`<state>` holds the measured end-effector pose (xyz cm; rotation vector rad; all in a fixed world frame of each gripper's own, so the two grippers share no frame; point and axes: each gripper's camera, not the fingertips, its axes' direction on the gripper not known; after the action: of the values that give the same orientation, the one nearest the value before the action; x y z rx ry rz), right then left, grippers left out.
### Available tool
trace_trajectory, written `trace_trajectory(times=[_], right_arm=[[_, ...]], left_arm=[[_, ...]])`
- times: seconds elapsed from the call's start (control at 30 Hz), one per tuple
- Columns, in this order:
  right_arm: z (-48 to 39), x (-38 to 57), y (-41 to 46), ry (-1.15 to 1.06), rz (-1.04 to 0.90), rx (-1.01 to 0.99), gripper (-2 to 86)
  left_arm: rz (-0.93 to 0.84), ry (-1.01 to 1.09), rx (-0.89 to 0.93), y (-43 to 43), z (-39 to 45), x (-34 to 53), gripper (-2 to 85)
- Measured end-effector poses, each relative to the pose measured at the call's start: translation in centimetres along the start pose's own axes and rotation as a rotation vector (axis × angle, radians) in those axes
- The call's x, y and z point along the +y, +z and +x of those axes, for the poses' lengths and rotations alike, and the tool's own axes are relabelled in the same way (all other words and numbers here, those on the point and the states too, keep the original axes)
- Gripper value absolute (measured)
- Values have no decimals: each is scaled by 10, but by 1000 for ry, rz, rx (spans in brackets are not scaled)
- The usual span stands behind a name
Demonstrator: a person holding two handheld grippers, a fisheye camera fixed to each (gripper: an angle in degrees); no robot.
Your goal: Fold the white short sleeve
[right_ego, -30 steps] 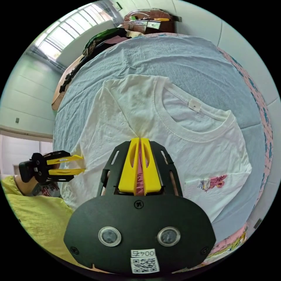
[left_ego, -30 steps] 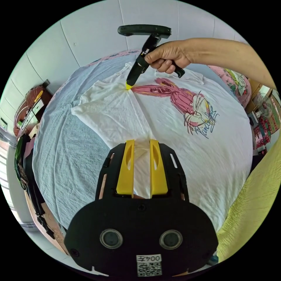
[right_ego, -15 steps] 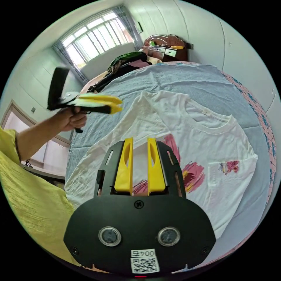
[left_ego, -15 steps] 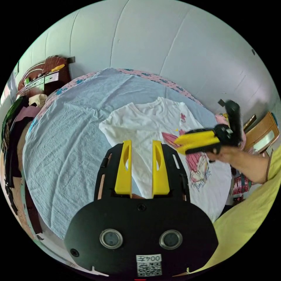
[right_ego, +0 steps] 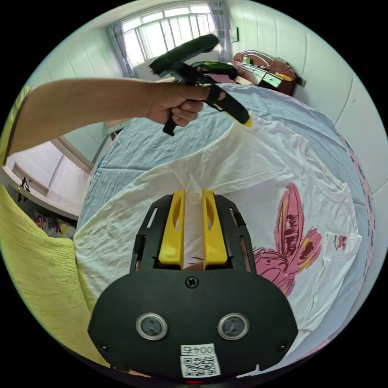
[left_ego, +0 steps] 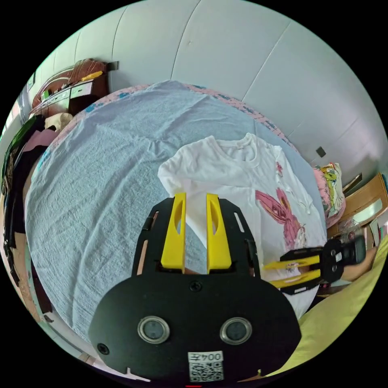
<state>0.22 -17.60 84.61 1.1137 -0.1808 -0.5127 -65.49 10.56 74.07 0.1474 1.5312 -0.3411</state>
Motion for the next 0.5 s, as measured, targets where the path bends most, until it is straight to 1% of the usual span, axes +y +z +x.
trace_trajectory(times=[0.07,0.2,0.27,0.37,0.5], right_arm=[[19,0,-20,88,50,-43,70],[57,-13,-36,186,95,-99,72],[88,-41,-40,225,120,-149,76],[118,-94,-33,221,98,-185,94],[140,-155,-8,208,26,-172,104]], left_arm=[[7,85,-26,-32,21,26,74],[-44,153,-95,-59,58,89,68],[-70,193,-180,-64,85,120,63],[-86,226,-242,-58,112,135,61],[-95,278,-283,-48,130,137,62]])
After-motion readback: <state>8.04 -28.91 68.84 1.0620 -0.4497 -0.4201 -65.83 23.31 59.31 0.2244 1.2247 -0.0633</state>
